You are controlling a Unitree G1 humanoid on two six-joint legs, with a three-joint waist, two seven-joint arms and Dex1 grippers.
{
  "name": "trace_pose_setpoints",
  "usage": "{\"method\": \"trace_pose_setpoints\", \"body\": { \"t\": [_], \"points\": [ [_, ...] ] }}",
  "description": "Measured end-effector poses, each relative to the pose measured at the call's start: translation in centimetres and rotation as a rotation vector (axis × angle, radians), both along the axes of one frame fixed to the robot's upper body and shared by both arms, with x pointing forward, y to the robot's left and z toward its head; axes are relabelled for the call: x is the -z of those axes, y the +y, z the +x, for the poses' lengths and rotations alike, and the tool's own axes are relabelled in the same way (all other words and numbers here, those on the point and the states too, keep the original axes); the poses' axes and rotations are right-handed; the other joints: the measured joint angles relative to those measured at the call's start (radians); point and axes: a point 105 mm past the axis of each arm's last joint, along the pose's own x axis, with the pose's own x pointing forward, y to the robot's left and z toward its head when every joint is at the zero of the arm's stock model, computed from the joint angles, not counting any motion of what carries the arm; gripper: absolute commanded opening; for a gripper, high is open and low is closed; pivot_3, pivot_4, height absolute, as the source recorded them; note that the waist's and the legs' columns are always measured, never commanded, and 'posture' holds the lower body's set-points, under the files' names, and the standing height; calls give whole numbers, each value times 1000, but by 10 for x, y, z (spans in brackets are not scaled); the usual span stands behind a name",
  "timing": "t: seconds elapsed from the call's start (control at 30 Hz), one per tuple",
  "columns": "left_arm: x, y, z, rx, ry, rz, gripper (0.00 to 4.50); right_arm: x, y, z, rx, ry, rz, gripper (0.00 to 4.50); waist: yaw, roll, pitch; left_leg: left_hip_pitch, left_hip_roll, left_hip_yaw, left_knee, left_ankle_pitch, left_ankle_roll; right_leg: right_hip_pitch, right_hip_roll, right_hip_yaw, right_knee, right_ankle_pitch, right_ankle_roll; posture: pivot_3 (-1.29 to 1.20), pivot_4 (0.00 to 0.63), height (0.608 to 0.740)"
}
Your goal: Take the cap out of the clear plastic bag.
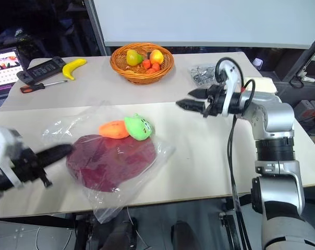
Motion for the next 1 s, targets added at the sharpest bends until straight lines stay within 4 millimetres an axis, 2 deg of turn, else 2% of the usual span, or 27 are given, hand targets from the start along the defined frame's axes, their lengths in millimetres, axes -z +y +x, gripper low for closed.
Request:
{"method": "trace_pose_setpoints", "body": {
  "t": [0.1, 0.13, 0.3, 0.37, 0.43, 0.57, 0.67, 0.8, 0.87, 0.9, 0.93, 1.0],
  "points": [
    [-6, -4, -3, 37, -7, 17, 576, 8, 37, -22, -171, -17, -67, 4408, -2, 3, 2, 4, 4, 0, 2, 0, 0, 2, 6, 1, 3, 1, -2, 0, 150, 740],
    [-7, -3, -2, 34, -7, 15, 576, 13, 52, -23, -201, -25, -89, 4408, -3, 3, 2, 7, 7, 1, 2, 0, -1, 3, 8, 1, 3, 1, -3, 0, 150, 740],
    [-8, 3, 4, 4, -18, 3, 576, 25, 100, -23, -231, -97, -151, 4408, 0, 3, 2, 8, 10, 2, 2, 3, -4, 3, 10, 1, 3, 2, -4, 0, 150, 740],
    [-8, 3, 5, -4, -23, 4, 576, 25, 117, -15, -205, -125, -157, 4408, 1, 3, 1, 8, 10, 2, 2, 3, -4, 3, 11, 1, 3, 3, -5, 0, 150, 740],
    [-7, 2, 5, -9, -26, 0, 576, 30, 130, 6, -91, -172, -218, 4408, 0, 2, 1, 7, 10, 2, 1, 3, -4, 2, 11, 1, 3, 3, -6, 0, 150, 740],
    [-5, 2, 3, -29, -30, -10, 576, 61, 119, 41, 89, -226, -381, 4408, 18, 2, 1, 3, 10, 2, 1, 2, -6, -1, 10, 1, 1, 4, -6, 0, 150, 740],
    [-4, 1, 0, -33, -27, -7, 576, 81, 113, 57, 167, -212, -441, 4408, 20, 2, 1, 2, 10, 3, 1, 2, -6, -2, 10, 1, 1, 4, -6, 0, 150, 740],
    [-4, -1, -2, -33, -32, 1, 576, 99, 117, 63, 196, -181, -471, 4408, 14, 2, 1, 2, 11, 2, 1, 2, -6, -2, 12, 1, 2, 4, -7, 0, 150, 740],
    [-5, 0, -2, -40, -36, -2, 576, 100, 121, 66, 211, -179, -467, 4408, 11, 2, 1, 3, 12, 2, 1, 2, -6, -1, 12, 1, 2, 4, -7, 0, 150, 740],
    [-5, 0, -2, -42, -37, -2, 576, 100, 124, 66, 221, -172, -453, 3900, 10, 2, 1, 3, 12, 2, 1, 2, -6, -1, 13, 1, 2, 5, -7, 0, 150, 740],
    [-5, 0, -2, -43, -37, -2, 576, 100, 126, 66, 222, -165, -440, 3702, 10, 2, 1, 3, 12, 2, 1, 2, -6, -1, 13, 1, 2, 4, -7, 0, 150, 740],
    [-5, 1, -2, -46, -38, -1, 576, 101, 129, 67, 229, -156, -427, 3026, 10, 2, 1, 3, 12, 2, 1, 2, -6, -1, 13, 1, 2, 4, -7, 0, 150, 740]
  ]
}}
